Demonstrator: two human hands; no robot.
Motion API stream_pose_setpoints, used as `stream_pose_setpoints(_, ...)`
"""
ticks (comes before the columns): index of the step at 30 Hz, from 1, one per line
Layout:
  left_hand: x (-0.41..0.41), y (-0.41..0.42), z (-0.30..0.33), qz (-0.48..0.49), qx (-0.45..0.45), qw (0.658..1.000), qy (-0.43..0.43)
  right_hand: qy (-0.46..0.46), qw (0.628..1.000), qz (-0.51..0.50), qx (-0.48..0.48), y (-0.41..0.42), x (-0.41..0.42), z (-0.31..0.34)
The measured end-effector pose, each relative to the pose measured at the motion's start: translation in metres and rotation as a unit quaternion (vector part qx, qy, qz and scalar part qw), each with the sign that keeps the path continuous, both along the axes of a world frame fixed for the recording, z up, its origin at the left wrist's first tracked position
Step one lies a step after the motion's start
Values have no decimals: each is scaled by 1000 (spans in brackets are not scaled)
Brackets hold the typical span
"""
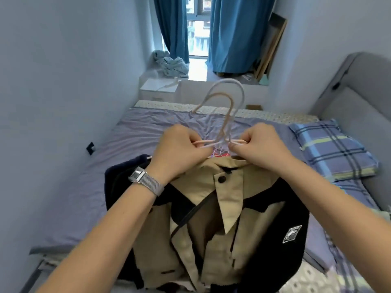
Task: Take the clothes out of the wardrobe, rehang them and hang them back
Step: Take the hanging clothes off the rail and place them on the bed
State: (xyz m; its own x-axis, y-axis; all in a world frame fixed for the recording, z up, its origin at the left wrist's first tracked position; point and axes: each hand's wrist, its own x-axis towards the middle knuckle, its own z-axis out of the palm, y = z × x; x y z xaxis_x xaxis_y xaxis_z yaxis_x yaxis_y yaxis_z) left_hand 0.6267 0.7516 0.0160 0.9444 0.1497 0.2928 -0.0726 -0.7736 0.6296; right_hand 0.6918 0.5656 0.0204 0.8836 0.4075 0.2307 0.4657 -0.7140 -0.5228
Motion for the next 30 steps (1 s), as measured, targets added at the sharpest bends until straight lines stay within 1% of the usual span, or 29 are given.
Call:
stream_pose_setpoints(2, 51, 6, 12, -2, 31, 999, -26, -17, 1000, -10, 7, 3, 43, 12)
stream_pose_setpoints(4, 102, 9, 7, -2, 48, 998, -27, -23, 999, -31, 7, 6, 89, 2)
stream_pose_setpoints(5, 126, 9, 0, -10, 53, 999, -8, -18, 999, -44, 6, 8, 112, -9)
stream_pose_setpoints(8, 189, 17, -44, -45, 19, 996, 74, 24, 997, -67, 9, 14, 187, -63)
stream_pose_setpoints(10, 216, 27, -78, -57, 41, 991, 111, 73, 995, -72, -13, 13, 243, -108)
stream_pose_setpoints(11, 225, 34, -96, -48, 57, 989, 128, 97, 993, -66, -25, 12, 271, -129)
stream_pose_setpoints(13, 231, 48, -140, -18, 58, 983, 176, 150, 986, -55, -49, 14, 315, -172)
stream_pose_setpoints(16, 225, 64, -210, 1, 51, 971, 235, 247, 963, -38, -100, 20, 354, -238)
stream_pose_setpoints(18, 222, 76, -247, 23, 60, 968, 244, 324, 939, -37, -110, 29, 373, -281)
stream_pose_setpoints(19, 223, 81, -260, 43, 60, 966, 248, 339, 932, -51, -121, 34, 382, -304)
stream_pose_setpoints(21, 226, 88, -280, 72, 62, 960, 265, 315, 926, -47, -201, 39, 396, -336)
stream_pose_setpoints(22, 230, 90, -287, 78, 62, 956, 274, 271, 926, -39, -258, 43, 400, -346)
stream_pose_setpoints(24, 238, 93, -301, 87, 61, 955, 278, 172, 911, -14, -374, 52, 398, -352)
stream_pose_setpoints(25, 242, 94, -305, 91, 58, 954, 280, 148, 902, 6, -406, 58, 398, -355)
stream_pose_setpoints(27, 246, 94, -312, 100, 49, 952, 285, 109, 894, 88, -426, 72, 389, -359)
stream_pose_setpoints(30, 239, 91, -318, 108, 45, 950, 289, 49, 874, 275, -398, 93, 353, -365)
